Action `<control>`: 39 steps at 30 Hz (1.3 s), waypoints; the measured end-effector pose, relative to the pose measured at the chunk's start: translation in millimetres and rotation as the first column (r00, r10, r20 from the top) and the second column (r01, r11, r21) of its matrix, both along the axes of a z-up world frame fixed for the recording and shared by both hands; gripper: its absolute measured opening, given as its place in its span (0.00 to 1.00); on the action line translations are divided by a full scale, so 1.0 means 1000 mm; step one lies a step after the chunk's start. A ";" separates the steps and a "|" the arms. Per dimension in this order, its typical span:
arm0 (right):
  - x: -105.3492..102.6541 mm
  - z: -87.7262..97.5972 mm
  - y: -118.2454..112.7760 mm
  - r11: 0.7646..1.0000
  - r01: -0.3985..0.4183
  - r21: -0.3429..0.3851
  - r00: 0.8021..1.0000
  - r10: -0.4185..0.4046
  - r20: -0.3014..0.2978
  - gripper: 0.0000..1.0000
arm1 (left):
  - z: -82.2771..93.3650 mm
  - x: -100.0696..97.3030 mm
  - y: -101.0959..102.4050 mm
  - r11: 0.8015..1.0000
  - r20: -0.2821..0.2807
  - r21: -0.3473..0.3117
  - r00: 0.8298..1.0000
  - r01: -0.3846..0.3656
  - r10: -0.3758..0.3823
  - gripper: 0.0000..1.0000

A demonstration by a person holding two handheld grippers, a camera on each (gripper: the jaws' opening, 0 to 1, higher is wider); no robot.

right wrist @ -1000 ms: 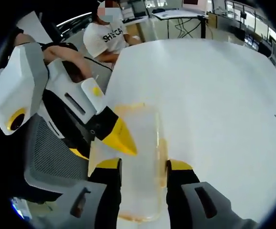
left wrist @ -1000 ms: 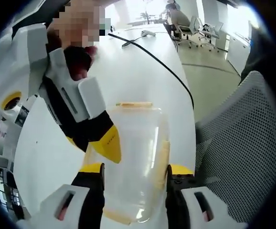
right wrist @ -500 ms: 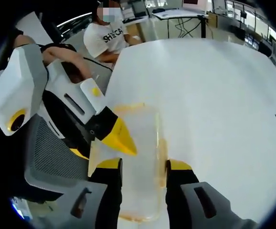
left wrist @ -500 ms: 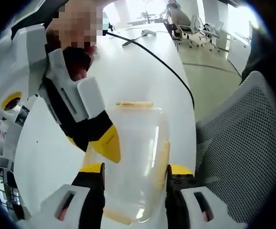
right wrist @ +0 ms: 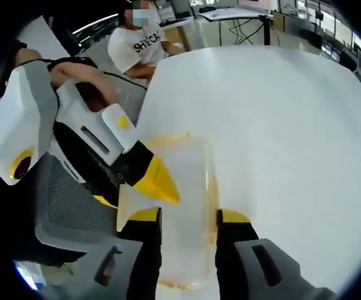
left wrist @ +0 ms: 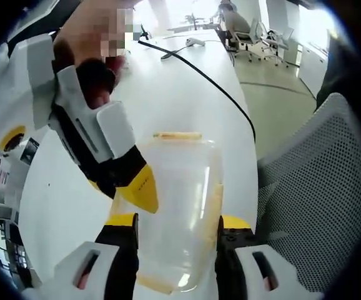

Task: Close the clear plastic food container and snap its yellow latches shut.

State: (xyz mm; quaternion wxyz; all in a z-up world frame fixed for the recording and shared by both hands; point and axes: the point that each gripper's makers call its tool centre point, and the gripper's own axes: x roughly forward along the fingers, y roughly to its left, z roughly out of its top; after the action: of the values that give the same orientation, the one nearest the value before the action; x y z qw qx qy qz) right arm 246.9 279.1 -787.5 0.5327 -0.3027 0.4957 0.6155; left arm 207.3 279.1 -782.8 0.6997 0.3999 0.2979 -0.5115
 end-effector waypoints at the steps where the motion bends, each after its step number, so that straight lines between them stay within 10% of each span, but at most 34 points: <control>1: 0.001 -0.001 0.017 0.997 -0.006 0.082 1.000 0.006 -0.004 0.27 | 0.000 0.000 0.001 1.000 -0.005 -0.002 1.000 -0.004 0.004 0.44; 23: -0.001 0.004 0.018 0.997 0.037 0.074 0.999 -0.038 0.010 0.32 | 0.001 -0.001 0.000 0.999 -0.001 0.036 1.000 -0.010 0.010 0.45; 39: 0.004 0.011 0.013 0.985 0.036 0.166 0.990 -0.058 0.130 0.29 | 0.007 0.001 0.000 0.998 -0.128 0.059 0.992 0.001 0.006 0.45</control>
State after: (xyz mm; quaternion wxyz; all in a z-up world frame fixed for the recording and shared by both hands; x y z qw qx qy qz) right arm 250.6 292.1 -776.6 0.6022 -0.2871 0.4135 0.6196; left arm 208.3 279.0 -776.3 0.6676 0.3864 0.3578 -0.5263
